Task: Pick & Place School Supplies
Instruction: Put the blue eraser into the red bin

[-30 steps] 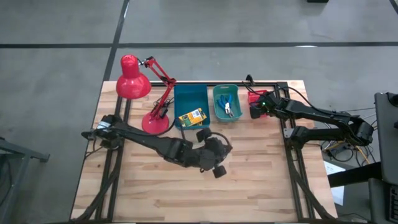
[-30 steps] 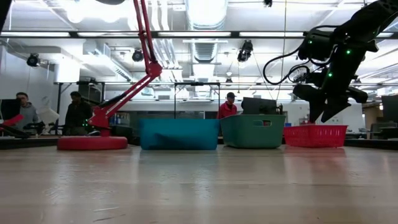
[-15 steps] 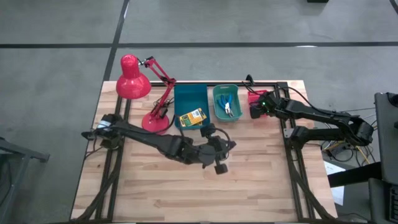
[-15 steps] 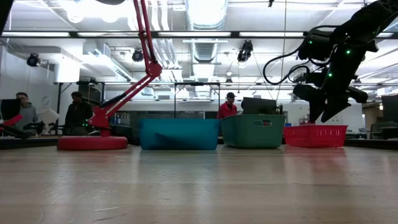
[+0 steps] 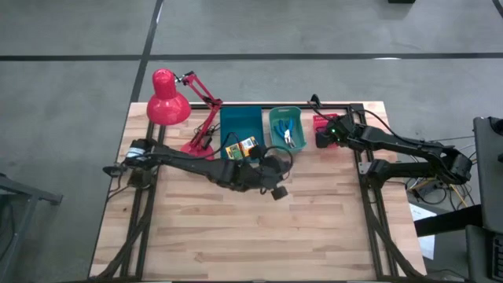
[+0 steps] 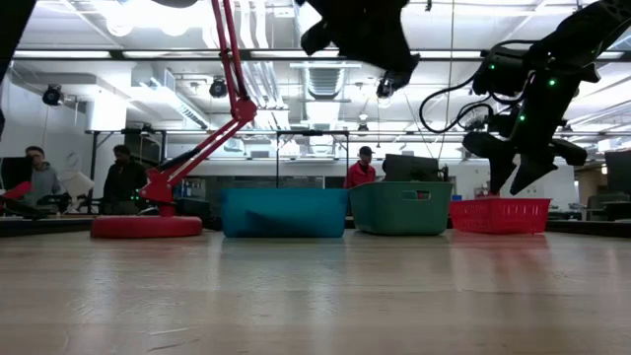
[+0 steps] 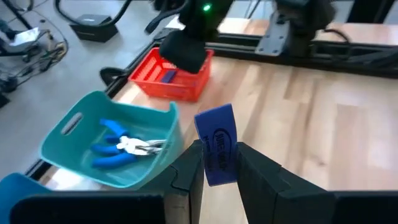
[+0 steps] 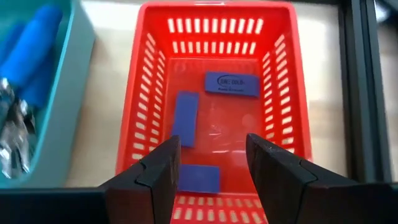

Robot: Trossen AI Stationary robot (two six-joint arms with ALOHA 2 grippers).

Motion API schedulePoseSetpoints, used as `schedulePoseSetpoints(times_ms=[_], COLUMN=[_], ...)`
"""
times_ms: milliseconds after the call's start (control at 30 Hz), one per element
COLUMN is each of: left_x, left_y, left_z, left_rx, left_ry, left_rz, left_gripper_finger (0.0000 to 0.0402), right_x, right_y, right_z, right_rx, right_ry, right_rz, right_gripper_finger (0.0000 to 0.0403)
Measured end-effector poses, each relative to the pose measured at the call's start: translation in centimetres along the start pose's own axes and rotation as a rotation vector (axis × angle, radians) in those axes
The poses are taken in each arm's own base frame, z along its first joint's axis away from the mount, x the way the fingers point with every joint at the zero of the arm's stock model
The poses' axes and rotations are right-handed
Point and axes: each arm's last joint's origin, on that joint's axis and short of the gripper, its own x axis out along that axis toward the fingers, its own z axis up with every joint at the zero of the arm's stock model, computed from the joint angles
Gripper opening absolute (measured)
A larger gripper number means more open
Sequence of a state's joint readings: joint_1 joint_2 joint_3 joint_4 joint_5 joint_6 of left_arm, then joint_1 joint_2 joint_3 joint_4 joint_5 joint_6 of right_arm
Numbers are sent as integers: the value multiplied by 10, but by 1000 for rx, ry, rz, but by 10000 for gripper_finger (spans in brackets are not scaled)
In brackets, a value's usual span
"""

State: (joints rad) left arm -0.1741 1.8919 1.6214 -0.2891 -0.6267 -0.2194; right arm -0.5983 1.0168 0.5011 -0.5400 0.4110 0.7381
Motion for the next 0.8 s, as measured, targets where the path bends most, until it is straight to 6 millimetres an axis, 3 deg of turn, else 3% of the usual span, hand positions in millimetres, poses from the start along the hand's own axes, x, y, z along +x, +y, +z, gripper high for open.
schedulePoseSetpoints(times_ms=[233,400,567,800], left_x=[12,14,14,14], left_y=[15,17,17,17], left_z=[-4,-3,-3,-4], left_rx=[69,144,186,213], left_ry=[27,26,26,31], left_rz=[26,31,30,30], left_gripper_finger=[87,87,87,87], right_x=[0,-1,-8,-40], right_y=[1,5,13,23], right_z=[2,2,1,8], right_rx=[182,-35,-146,-284], right_ry=[-28,-6,119,87], right_rz=[7,75,370,868], right_gripper_finger=[176,176,176,176])
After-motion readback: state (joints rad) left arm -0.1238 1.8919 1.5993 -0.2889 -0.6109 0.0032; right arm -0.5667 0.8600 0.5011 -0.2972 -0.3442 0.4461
